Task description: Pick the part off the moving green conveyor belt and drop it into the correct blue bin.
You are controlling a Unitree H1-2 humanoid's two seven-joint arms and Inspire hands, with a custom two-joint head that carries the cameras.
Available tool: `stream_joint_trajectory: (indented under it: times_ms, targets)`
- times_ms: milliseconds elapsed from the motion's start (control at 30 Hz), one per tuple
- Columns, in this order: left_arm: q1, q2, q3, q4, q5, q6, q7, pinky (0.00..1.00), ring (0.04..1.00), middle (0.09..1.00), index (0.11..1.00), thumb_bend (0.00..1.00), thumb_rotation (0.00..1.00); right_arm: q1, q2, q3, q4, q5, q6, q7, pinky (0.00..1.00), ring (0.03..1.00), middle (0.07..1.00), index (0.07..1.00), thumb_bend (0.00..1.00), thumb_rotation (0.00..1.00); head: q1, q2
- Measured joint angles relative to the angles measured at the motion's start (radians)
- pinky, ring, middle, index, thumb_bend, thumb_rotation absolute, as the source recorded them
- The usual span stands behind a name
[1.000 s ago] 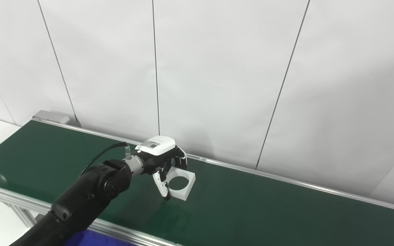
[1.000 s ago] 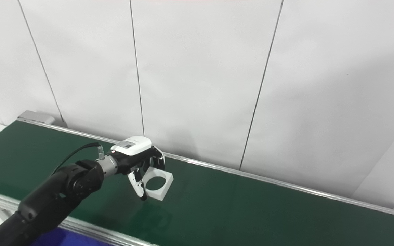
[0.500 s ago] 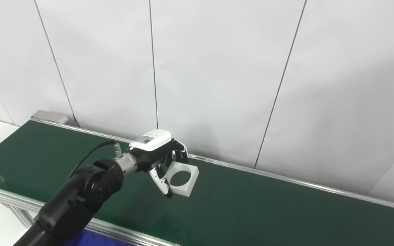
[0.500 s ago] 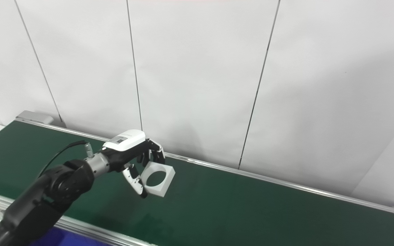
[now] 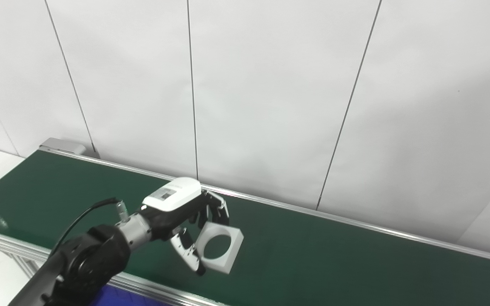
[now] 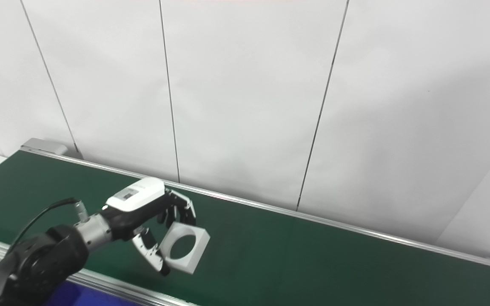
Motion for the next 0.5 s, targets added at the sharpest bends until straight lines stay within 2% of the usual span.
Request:
stream_joint_trajectory:
  times_ms: [67, 133, 200, 267, 333, 367, 400, 467, 500]
  targets:
    - [0.024, 0.0, 0.01, -0.021, -0.002, -0.013, 0.008, 0.38, 0.42, 0.461, 0.499, 0.52, 0.0, 0.004, 0.0, -0.004, -0.006, 0.0, 0.0, 0.005, 0.66, 0.755, 0.823, 0.895, 0.61, 0.87, 0.0, 0.003]
    - [0.051, 0.0, 0.02, -0.054, -0.003, -0.025, 0.01, 0.37, 0.414, 0.461, 0.5, 0.52, 0.0, 0.007, 0.0, -0.01, -0.008, 0.001, 0.0, 0.01, 0.67, 0.758, 0.824, 0.896, 0.61, 0.87, 0.006, 0.022]
    - [0.073, 0.0, 0.031, -0.086, -0.006, -0.026, 0.009, 0.36, 0.405, 0.455, 0.504, 0.52, 0.0, 0.01, -0.001, -0.015, -0.015, 0.002, 0.0, 0.015, 0.68, 0.761, 0.828, 0.895, 0.6, 0.87, 0.015, 0.061]
    - [0.101, 0.0, 0.052, -0.128, -0.019, -0.019, 0.002, 0.34, 0.392, 0.447, 0.504, 0.52, 0.0, 0.016, -0.002, -0.021, -0.042, 0.008, 0.0, 0.029, 0.68, 0.763, 0.829, 0.893, 0.6, 0.86, 0.017, 0.071]
    - [0.123, 0.0, 0.066, -0.178, -0.024, 0.006, -0.015, 0.32, 0.377, 0.441, 0.506, 0.52, 0.0, 0.019, -0.002, -0.028, -0.066, 0.014, 0.004, 0.034, 0.69, 0.769, 0.833, 0.893, 0.6, 0.85, 0.031, 0.139]
    - [0.133, 0.0, 0.072, -0.197, -0.025, 0.019, -0.023, 0.31, 0.374, 0.44, 0.507, 0.52, 0.0, 0.019, -0.003, -0.031, -0.08, 0.021, 0.007, 0.042, 0.69, 0.77, 0.834, 0.893, 0.6, 0.85, 0.031, 0.14]
    - [0.146, 0.0, 0.079, -0.216, -0.026, 0.029, -0.033, 0.31, 0.372, 0.442, 0.507, 0.52, 0.0, 0.019, -0.006, -0.035, -0.098, 0.025, 0.018, 0.05, 0.68, 0.766, 0.831, 0.888, 0.59, 0.84, 0.038, 0.172]
    - [0.168, 0.0, 0.088, -0.248, -0.035, 0.052, -0.047, 0.31, 0.367, 0.439, 0.507, 0.52, 0.0, 0.019, -0.012, -0.045, -0.129, 0.031, 0.035, 0.066, 0.67, 0.758, 0.822, 0.88, 0.6, 0.82, 0.038, 0.172]
    - [0.176, 0.0, 0.092, -0.259, -0.043, 0.059, -0.053, 0.31, 0.369, 0.438, 0.507, 0.52, 0.0, 0.019, -0.016, -0.05, -0.141, 0.032, 0.045, 0.07, 0.67, 0.753, 0.815, 0.874, 0.6, 0.81, 0.055, 0.208]
